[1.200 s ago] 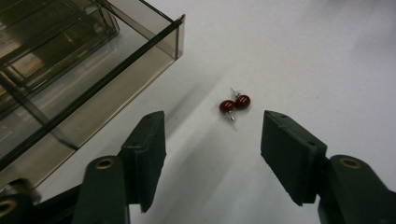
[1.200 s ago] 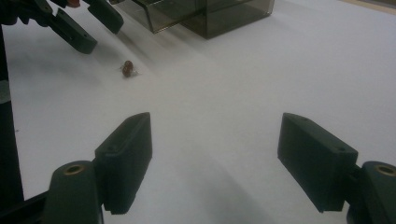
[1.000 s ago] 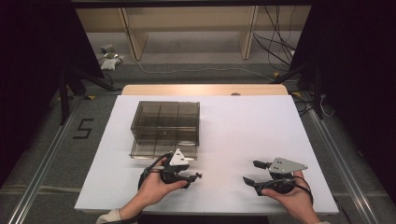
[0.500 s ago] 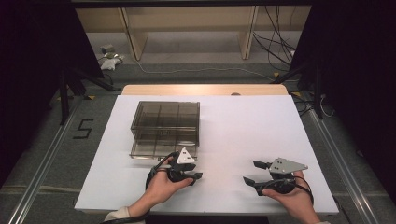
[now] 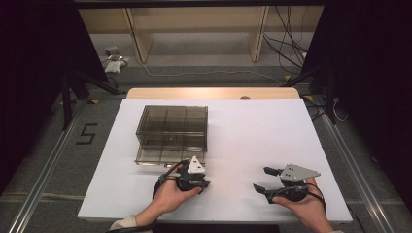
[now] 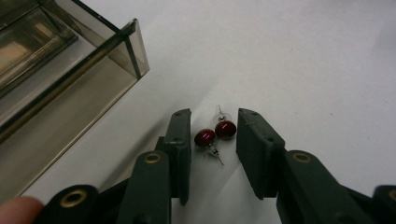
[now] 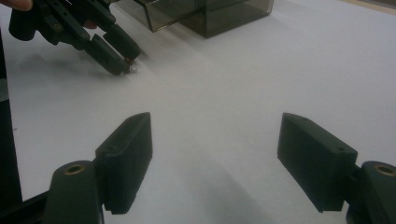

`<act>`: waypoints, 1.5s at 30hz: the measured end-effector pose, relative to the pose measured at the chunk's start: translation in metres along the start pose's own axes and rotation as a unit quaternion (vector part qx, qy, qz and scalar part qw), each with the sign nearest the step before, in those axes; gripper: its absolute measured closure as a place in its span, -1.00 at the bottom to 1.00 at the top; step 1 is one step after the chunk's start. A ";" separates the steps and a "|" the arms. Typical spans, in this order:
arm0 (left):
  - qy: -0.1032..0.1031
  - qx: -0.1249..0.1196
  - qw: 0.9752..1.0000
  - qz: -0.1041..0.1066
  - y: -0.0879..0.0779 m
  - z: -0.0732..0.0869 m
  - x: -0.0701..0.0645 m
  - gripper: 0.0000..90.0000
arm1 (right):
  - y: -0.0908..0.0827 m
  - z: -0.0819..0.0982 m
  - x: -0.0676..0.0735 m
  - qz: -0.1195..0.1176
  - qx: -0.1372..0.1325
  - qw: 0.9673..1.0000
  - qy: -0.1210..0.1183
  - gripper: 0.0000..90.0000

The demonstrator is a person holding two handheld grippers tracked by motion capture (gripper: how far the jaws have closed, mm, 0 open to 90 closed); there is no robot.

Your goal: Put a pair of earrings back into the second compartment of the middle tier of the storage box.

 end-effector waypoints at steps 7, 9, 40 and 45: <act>0.007 0.001 1.000 0.005 -0.001 0.000 -0.001 0.56 | 0.000 0.000 0.000 0.000 -0.001 1.000 0.000 -0.39; 0.008 0.003 1.000 0.006 -0.001 0.001 -0.002 0.60 | 0.000 0.000 0.000 0.000 0.000 1.000 -0.001 -0.39; -0.017 0.016 1.000 0.013 -0.007 0.003 -0.002 0.77 | 0.000 0.000 0.000 -0.002 -0.001 1.000 0.000 -0.39; -0.013 0.016 1.000 0.009 -0.011 0.003 0.000 0.77 | -0.001 0.000 0.000 -0.001 -0.002 1.000 0.000 -0.39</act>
Point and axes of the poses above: each handheld gripper's, and its own axes: y roughly forward along the jaws, z roughly out of its underside, x roughly to its left, the point moved 7 cm from there along y, roughly forward along the jaws, and after that the axes turned 10 degrees about -x, right-handed, at the moved point
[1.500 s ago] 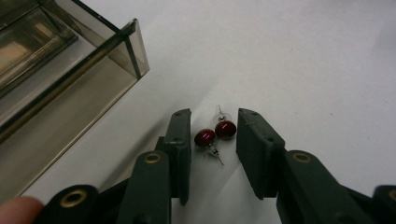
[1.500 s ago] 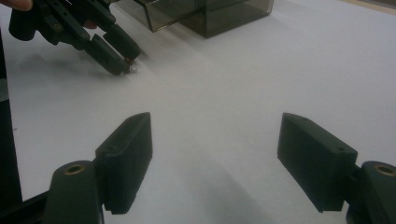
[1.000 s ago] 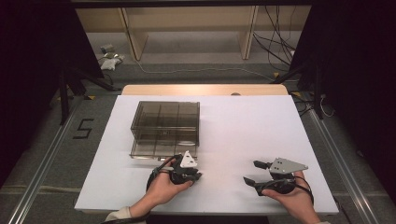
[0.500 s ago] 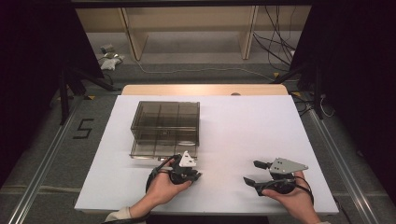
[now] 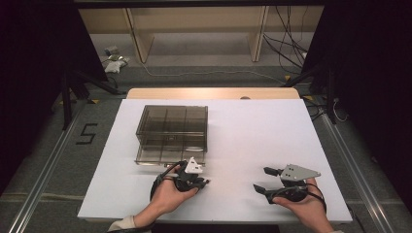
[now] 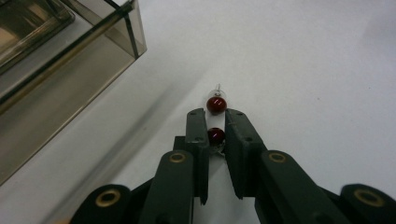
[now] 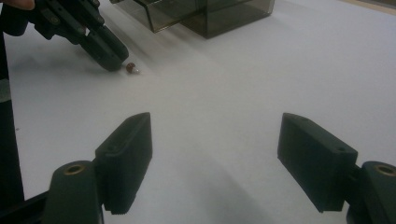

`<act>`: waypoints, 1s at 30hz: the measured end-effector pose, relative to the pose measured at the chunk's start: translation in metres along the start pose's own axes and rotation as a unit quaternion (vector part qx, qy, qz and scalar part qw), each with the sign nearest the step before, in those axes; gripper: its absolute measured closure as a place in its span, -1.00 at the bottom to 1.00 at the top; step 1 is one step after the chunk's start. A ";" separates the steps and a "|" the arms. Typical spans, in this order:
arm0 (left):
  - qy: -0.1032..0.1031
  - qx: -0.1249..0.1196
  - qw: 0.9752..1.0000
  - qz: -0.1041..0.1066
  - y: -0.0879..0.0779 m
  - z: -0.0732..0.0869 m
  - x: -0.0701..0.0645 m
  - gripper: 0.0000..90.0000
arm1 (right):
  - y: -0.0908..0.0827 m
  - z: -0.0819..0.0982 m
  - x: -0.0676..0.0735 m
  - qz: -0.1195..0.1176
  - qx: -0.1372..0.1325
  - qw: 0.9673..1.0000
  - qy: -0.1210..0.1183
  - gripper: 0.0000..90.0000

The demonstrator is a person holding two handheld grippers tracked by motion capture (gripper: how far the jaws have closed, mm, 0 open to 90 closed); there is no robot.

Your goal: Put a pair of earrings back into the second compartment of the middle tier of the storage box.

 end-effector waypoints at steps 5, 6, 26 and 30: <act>0.001 -0.008 1.000 0.002 -0.005 -0.003 -0.001 0.77 | 0.000 0.000 0.000 0.000 0.001 1.000 0.001 -0.40; 0.001 -0.008 1.000 0.002 -0.005 -0.004 -0.002 0.77 | 0.000 0.000 0.000 0.000 0.001 1.000 0.000 -0.40; -0.004 -0.031 1.000 -0.001 -0.022 -0.010 0.002 0.77 | 0.001 0.001 0.000 -0.003 0.002 1.000 0.001 -0.40; -0.008 -0.031 0.999 -0.001 -0.024 -0.010 0.002 0.77 | 0.002 0.001 0.000 -0.005 0.001 1.000 0.002 -0.39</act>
Point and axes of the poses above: each handheld gripper's, and its own axes: y roughly forward along the jaws, z roughly out of its underside, x roughly to its left, the point moved 7 cm from there along y, roughly forward along the jaws, and after that the axes turned 10 degrees about -x, right-handed, at the moved point
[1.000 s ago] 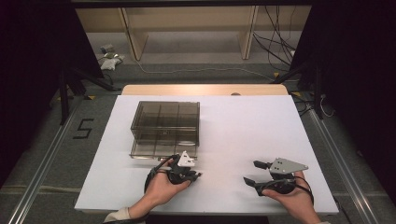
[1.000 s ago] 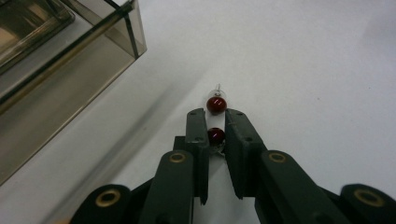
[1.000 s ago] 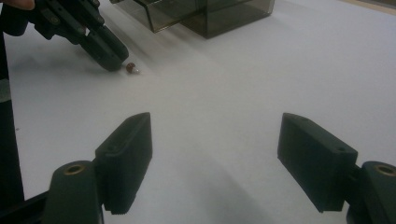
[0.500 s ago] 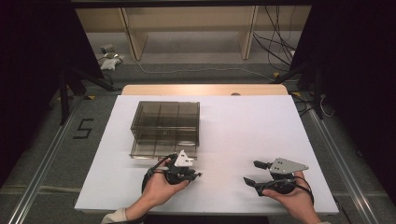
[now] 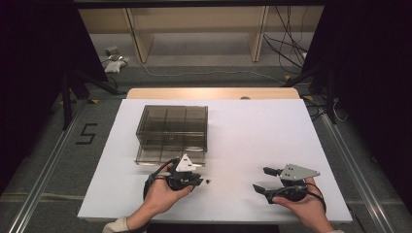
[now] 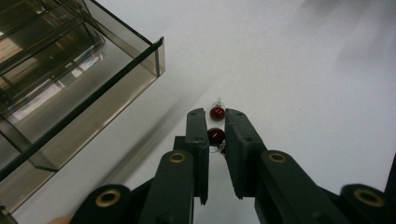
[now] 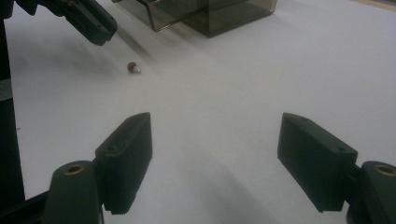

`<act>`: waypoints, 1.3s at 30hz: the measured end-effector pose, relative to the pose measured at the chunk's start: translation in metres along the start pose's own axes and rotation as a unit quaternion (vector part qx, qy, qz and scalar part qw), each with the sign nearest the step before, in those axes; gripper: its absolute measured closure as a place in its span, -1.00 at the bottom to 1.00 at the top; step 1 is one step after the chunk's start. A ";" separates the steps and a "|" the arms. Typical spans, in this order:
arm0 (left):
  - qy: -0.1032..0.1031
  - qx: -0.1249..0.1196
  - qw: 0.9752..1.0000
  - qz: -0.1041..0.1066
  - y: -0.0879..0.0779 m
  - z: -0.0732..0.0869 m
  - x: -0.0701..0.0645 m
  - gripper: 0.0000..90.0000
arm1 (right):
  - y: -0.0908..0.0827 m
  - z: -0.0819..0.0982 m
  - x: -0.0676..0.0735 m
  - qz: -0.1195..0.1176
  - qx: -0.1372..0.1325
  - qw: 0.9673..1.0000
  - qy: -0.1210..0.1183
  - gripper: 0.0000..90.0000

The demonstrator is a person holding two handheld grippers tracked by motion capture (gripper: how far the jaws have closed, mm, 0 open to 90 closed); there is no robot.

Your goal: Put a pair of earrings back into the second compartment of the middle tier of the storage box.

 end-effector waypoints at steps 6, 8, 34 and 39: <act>-0.001 -0.002 1.000 -0.002 -0.003 -0.001 0.001 0.77 | 0.002 -0.001 0.000 -0.002 0.000 1.000 -0.003 -0.40; -0.004 -0.003 1.000 -0.003 -0.005 -0.002 0.002 0.77 | 0.002 -0.001 -0.001 -0.002 0.000 1.000 -0.004 -0.40; -0.008 -0.015 1.000 -0.009 -0.011 -0.010 0.009 0.77 | 0.000 0.000 -0.002 0.005 -0.004 1.000 0.006 -0.40; -0.008 -0.019 1.000 -0.010 -0.013 -0.011 0.009 0.77 | 0.000 -0.001 -0.001 0.005 -0.005 1.000 0.003 -0.40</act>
Point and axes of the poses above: each handheld gripper's, and its own axes: y roughly forward along the jaws, z roughly out of its underside, x roughly to its left, the point moved 7 cm from there along y, roughly forward along the jaws, and after that the axes turned 10 degrees about -x, right-handed, at the moved point
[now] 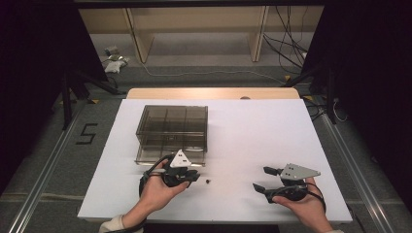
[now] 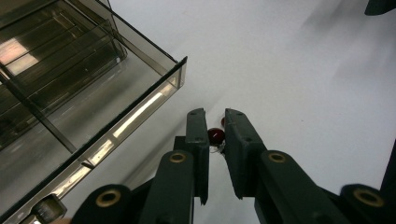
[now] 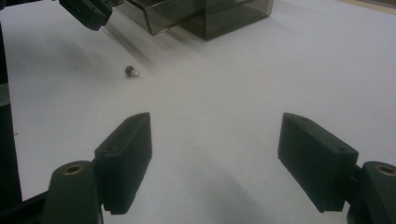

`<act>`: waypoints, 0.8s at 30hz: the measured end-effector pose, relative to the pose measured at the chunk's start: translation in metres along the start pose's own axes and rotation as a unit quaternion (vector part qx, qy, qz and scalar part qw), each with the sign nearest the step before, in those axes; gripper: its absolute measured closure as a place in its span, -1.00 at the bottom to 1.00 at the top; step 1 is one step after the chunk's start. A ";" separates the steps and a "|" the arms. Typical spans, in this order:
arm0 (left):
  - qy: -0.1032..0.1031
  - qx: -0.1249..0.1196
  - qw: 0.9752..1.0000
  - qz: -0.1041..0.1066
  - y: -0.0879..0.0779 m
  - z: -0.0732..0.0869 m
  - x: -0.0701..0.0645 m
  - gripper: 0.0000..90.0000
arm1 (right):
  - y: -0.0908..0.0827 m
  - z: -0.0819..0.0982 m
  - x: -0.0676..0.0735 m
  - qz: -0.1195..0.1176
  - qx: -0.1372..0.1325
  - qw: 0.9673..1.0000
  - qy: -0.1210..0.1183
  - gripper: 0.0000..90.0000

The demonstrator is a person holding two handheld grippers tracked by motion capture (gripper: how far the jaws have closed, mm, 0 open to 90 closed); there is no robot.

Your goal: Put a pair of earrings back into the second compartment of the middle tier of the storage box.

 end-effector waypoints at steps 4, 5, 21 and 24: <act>0.000 0.001 1.000 0.000 0.000 -0.001 -0.001 0.77 | -0.001 0.000 -0.001 0.002 0.000 1.000 0.002 -0.40; 0.000 0.001 1.000 0.000 0.000 -0.001 -0.001 0.77 | -0.001 0.000 -0.001 0.002 0.000 1.000 0.002 -0.40; 0.005 -0.019 1.000 -0.008 -0.007 -0.009 0.005 0.77 | -0.002 0.001 -0.001 0.003 0.000 1.000 0.002 -0.40; 0.001 -0.025 1.000 -0.011 -0.008 -0.010 0.006 0.77 | -0.002 0.001 -0.002 0.003 -0.001 1.000 0.004 -0.40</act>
Point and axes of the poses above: each handheld gripper's, and its own axes: y roughly forward along the jaws, z roughly out of its underside, x roughly to its left, the point moved 7 cm from there along y, roughly forward along the jaws, and after that the axes turned 10 degrees about -x, right-handed, at the moved point
